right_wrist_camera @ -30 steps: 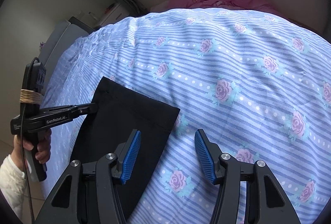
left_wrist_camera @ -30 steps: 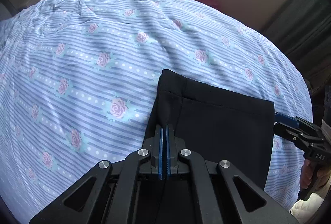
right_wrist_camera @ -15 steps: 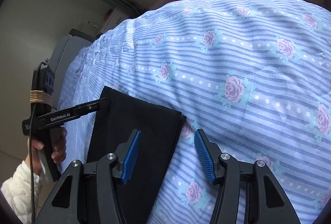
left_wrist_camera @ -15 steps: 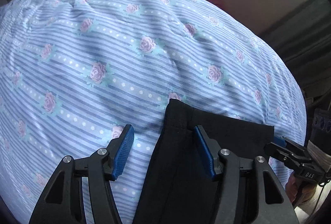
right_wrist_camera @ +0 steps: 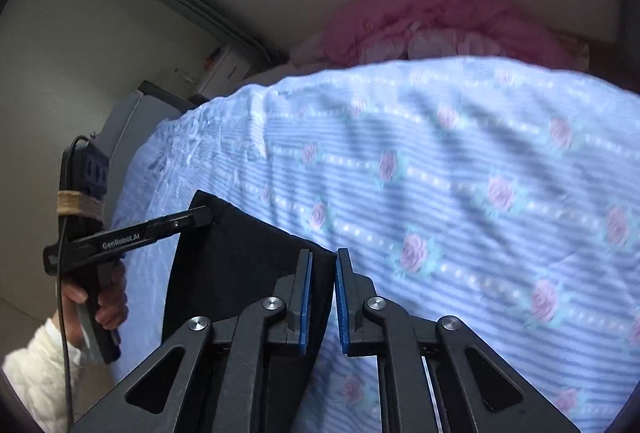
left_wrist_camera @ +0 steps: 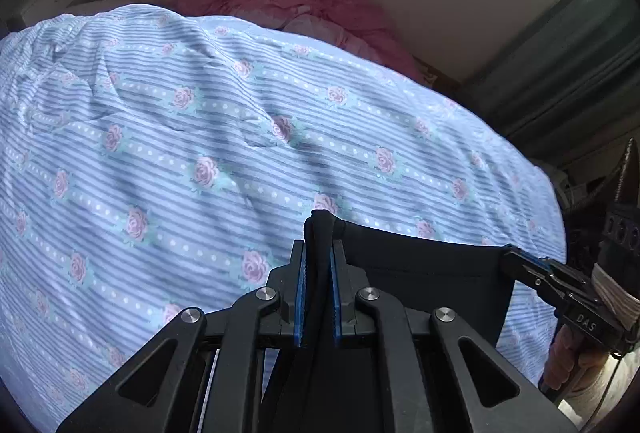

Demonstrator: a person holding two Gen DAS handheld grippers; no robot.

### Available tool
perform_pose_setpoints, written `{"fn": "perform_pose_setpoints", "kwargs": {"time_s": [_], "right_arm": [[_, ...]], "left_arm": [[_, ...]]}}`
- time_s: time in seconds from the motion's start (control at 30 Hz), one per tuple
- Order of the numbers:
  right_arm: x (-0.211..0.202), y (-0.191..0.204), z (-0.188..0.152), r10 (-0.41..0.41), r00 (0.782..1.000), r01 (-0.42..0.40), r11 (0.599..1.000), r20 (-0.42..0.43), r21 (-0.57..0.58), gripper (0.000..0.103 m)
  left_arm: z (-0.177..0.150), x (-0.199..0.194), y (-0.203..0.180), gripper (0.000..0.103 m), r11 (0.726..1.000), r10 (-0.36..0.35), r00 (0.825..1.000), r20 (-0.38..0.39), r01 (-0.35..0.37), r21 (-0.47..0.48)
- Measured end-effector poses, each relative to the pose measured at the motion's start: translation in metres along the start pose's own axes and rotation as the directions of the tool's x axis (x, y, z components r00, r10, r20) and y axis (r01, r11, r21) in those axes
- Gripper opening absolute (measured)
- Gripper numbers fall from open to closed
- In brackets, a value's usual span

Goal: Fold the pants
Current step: 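Close both grippers on the black trouser leg end, then lift the leg end with both grippers, fold it onto the waistband, open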

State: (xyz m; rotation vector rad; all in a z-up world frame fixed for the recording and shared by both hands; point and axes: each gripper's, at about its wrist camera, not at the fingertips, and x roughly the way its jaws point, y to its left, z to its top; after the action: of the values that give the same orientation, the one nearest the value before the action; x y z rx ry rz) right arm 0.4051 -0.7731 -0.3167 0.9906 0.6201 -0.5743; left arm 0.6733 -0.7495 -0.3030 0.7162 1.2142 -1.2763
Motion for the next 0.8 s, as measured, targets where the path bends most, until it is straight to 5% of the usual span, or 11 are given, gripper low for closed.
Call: {"fn": "perform_pose_setpoints", "kwargs": {"time_s": [0.1,0.27,0.47,0.8], "right_arm": [[0.02,-0.007,0.008,-0.048,0.998,0.048,0.999,-0.047,-0.021,0.011],[0.032,-0.016,0.006,-0.036,0.994,0.034,0.999,-0.1,-0.017,0.011],[-0.032,0.037,0.014,0.011,1.0,-0.011,0.991,-0.001,-0.136,0.011],[-0.128,0.151,-0.034,0.095,0.993,-0.056,0.908,0.075,-0.414,0.011]], "left_arm": [[-0.003,0.035,0.001,0.012,0.996,0.089,0.994,-0.068,-0.088,0.023],[-0.004,0.026,0.0,0.012,0.995,0.096,0.994,-0.051,-0.096,-0.001],[-0.02,-0.067,-0.007,0.012,0.999,0.019,0.991,0.134,-0.023,0.029],[-0.136,-0.212,0.003,0.012,0.998,-0.011,0.931,0.365,0.034,-0.056]]}}
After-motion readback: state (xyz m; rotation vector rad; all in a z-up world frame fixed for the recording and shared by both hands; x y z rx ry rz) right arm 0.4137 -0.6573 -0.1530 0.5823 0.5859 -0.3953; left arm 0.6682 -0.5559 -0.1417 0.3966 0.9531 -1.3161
